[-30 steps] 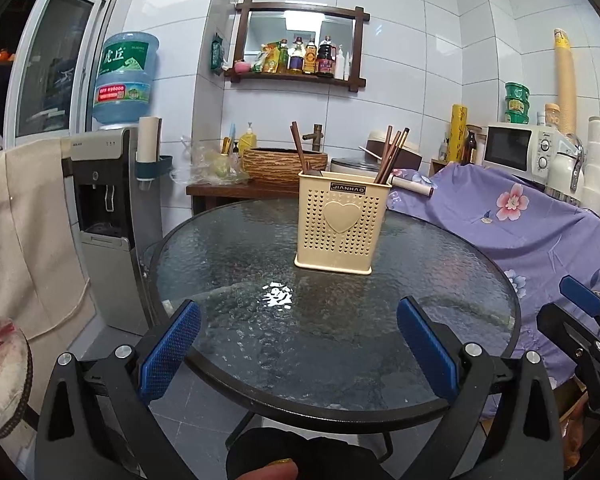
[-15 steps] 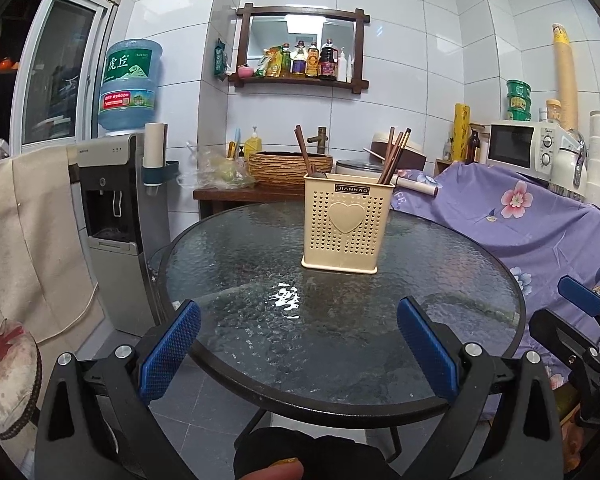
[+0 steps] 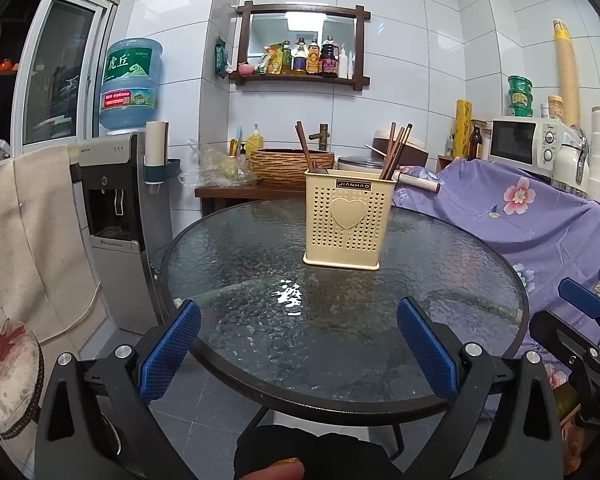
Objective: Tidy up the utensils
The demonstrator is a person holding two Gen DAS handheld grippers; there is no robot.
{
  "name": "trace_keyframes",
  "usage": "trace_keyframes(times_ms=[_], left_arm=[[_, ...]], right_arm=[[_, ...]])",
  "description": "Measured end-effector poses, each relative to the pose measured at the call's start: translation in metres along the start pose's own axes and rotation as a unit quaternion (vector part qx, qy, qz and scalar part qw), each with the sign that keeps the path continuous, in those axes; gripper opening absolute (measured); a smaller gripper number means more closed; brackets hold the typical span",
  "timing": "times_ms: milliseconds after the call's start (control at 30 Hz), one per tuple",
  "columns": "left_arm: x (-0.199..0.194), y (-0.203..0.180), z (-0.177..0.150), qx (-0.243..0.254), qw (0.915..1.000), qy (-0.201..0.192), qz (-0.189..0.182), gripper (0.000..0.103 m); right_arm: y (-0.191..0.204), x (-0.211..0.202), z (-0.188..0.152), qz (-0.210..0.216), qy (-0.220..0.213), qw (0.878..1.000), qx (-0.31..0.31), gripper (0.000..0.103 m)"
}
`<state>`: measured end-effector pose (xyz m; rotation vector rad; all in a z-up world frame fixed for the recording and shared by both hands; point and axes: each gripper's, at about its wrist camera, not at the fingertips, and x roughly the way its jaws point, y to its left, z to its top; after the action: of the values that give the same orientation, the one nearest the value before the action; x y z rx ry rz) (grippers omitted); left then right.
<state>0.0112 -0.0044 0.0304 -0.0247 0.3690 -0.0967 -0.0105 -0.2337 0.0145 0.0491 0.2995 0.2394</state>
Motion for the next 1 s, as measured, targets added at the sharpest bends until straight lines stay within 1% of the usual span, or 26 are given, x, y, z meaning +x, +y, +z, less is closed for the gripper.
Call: trace_keyframes(times_ms=[733, 1000], left_arm=[[0.0037, -0.0006, -0.0028, 0.0, 1.0, 0.007, -0.002, 0.097], [0.0014, -0.0042, -0.005, 0.004, 1.0, 0.003, -0.006, 0.097]], right_arm=[[0.0021, 0.0051, -0.0015, 0.003, 0.008, 1.0, -0.002, 0.097], [0.0018, 0.0062, -0.0035, 0.003, 0.009, 1.0, 0.001, 0.097]])
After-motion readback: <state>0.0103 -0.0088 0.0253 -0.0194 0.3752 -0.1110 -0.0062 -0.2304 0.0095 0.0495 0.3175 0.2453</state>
